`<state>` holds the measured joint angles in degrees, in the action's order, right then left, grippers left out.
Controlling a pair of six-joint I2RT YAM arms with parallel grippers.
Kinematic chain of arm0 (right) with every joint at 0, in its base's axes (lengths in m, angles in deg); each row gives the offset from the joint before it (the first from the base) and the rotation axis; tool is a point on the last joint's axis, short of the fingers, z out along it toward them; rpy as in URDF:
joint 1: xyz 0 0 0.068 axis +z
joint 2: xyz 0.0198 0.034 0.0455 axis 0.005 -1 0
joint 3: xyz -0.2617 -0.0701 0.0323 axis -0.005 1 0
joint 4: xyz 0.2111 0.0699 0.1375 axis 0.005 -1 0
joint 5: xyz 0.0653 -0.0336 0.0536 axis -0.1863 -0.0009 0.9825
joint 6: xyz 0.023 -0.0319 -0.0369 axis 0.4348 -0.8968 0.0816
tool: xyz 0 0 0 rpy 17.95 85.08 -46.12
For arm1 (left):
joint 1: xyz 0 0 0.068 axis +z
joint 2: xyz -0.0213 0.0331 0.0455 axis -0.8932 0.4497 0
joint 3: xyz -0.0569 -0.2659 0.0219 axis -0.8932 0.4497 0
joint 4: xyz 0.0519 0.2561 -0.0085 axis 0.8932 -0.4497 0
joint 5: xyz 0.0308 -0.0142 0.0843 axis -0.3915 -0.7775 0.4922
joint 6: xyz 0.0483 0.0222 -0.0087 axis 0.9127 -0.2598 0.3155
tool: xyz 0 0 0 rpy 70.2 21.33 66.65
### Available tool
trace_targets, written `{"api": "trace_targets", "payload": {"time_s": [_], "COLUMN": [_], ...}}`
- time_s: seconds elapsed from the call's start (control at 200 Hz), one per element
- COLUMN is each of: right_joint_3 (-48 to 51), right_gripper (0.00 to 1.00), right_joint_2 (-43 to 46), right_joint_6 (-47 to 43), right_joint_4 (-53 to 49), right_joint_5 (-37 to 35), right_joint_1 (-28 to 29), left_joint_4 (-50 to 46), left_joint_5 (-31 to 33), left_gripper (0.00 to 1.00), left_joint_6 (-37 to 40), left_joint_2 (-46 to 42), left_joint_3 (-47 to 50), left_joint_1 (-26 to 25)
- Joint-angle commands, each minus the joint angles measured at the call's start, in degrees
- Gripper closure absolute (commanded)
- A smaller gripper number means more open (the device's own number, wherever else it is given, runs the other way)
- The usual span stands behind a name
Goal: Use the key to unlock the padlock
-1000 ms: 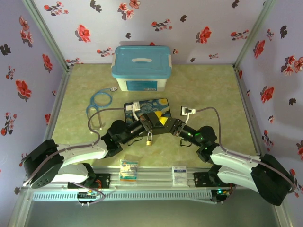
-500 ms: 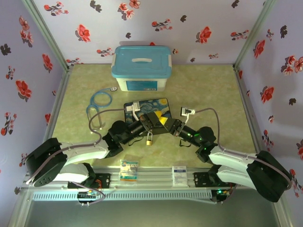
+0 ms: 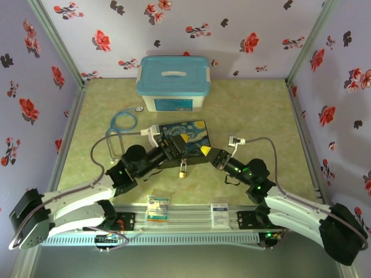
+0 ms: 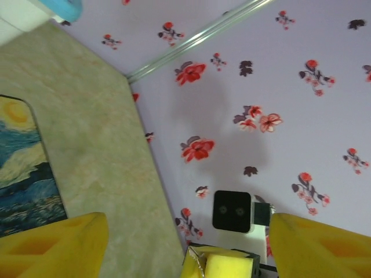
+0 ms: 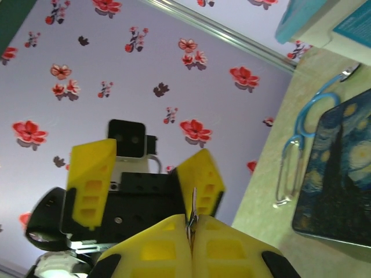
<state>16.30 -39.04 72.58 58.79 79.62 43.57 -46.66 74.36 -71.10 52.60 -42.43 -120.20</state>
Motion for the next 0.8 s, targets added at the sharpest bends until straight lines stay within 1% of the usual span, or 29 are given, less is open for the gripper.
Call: {"api": "trace_targets", "payload": {"time_s": [0.0, 0.07, 0.15, 0.24, 0.315, 0.37, 0.47, 0.53, 0.585, 0.705, 0.795], "right_joint_3": [-0.6, -1.2, -1.4, -0.3, 0.7, 1.2, 1.8, 1.8, 1.9, 2.2, 2.8], "right_gripper": [1.0, 1.0, 1.0, 1.0, 1.0, 1.0, 1.0, 1.0, 1.0, 1.0, 1.0], "right_joint_2": [5.3, 8.2, 11.0, 13.1, 13.6, 13.3, 12.6, 12.4, 12.4, 12.7, 12.9], "right_joint_6": [-5.1, -6.9, -8.6, -8.8, -8.6, -8.4, -8.4, -8.4, -8.5, -8.7, -8.5], "right_joint_4": [-14.5, -21.1, -27.3, -30.5, -31.3, -31.2, -30.6, -30.5, -30.6, -31.5, -31.4], "right_joint_5": [-2.8, -3.7, -4.9, -6.8, -7.6, -7.8, -7.7, -7.5, -7.4, -7.2, -7.7], "right_joint_1": [-0.3, -0.3, -0.3, -0.3, -0.3, -0.3, -0.3, -0.3, -0.3, -0.3, -0.3], "left_joint_4": [-18.2, -21.6, -24.8, -26.7, -26.7, -26.2, -21.9, -16.8, -14.6, -16.8, -16.5], "left_joint_5": [0.3, -0.4, 2.5, 6.4, 6.8, 6.8, 7.2, 4.7, 2.4, 1.4, 1.3], "left_gripper": [0.27, 0.28, 0.29, 0.3, 0.3, 0.3, 0.3, 0.3, 0.31, 0.32, 0.32], "left_joint_6": [2.0, 0.7, -0.5, -1.3, -1.1, -0.6, 2.7, 5.3, 7.4, 12.0, 12.6], "left_joint_2": [0.3, 1.1, 0.7, 0.1, 1.6, 3.7, 7.4, 9.6, 10.9, 13.2, 15.8], "left_joint_3": [-1.3, -0.2, 1.8, 4.0, 5.3, 6.2, 7.9, 9.6, 9.5, 6.1, 5.5], "left_joint_1": [0.3, -0.9, -3.5, -6.3, -7.2, -7.2, -6.5, -4.3, -2.8, -2.8, -2.8]}}
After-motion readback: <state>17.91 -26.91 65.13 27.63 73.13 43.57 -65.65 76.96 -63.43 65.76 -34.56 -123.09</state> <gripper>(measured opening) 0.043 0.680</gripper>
